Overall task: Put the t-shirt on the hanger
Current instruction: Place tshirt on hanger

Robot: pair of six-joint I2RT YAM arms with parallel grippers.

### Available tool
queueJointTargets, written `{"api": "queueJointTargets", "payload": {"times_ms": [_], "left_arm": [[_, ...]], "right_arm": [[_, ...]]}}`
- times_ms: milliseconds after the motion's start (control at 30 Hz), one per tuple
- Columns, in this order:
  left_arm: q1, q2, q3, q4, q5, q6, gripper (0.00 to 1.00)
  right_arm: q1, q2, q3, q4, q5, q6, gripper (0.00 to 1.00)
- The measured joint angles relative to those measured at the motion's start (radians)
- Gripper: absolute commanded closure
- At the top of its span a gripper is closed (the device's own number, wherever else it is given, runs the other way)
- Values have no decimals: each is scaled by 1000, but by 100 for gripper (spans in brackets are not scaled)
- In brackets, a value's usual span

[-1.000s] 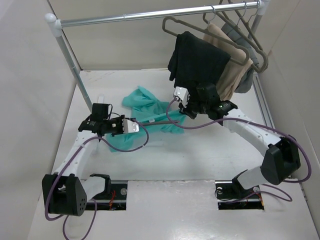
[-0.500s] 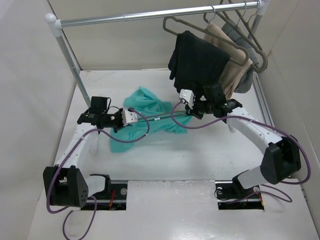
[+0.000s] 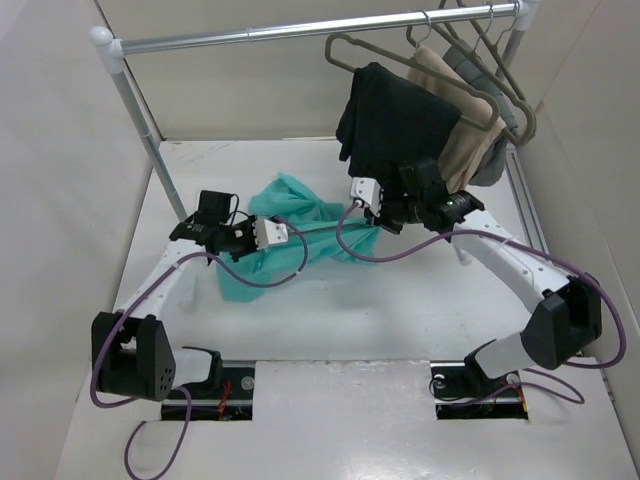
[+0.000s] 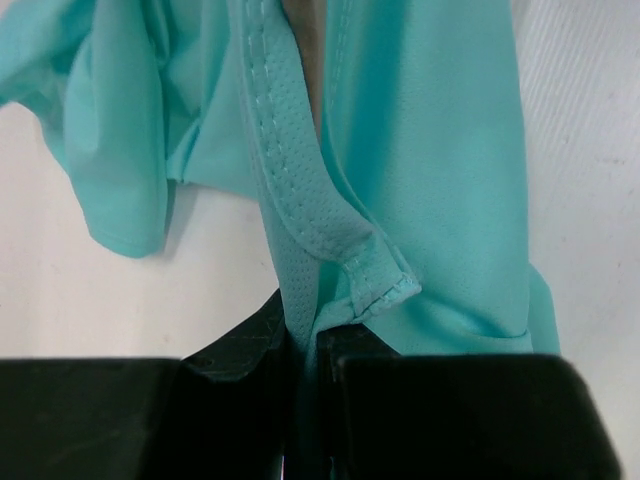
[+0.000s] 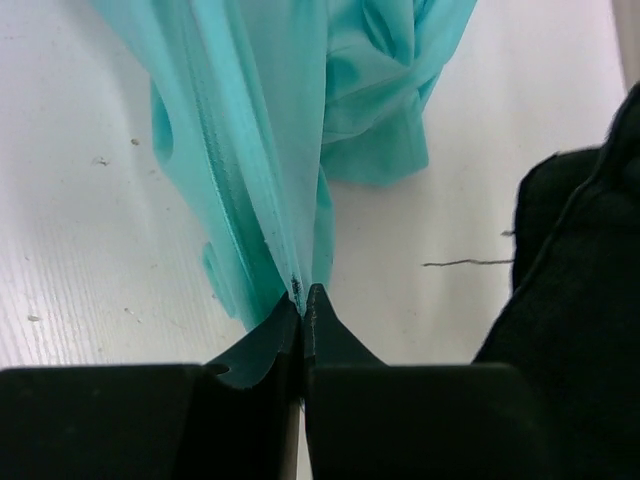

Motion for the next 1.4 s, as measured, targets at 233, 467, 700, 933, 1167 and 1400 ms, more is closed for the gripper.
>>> {"api": "queueJointTargets", "payload": {"times_ms": [233, 467, 700, 933, 1167, 1400], "left_arm": [[-37, 37, 4, -5, -71, 7, 100], [-52, 67, 104, -85, -11, -18, 100], [-69, 77, 121, -140, 50, -44, 100], [-64, 80, 121, -142, 93, -77, 100], [-61, 93, 123, -142, 118, -101, 100], [-61, 100, 130, -142, 125, -123, 100]], "right_arm": [[66, 11, 101, -56, 50, -22, 100], [118, 140, 184, -24, -48, -29, 84], [77, 185, 213, -48, -105, -76, 37], [121, 149, 305, -122, -139, -245, 63], [197, 172, 354, -216, -261, -378, 70], [192, 209, 360, -257, -265, -423, 74]]}}
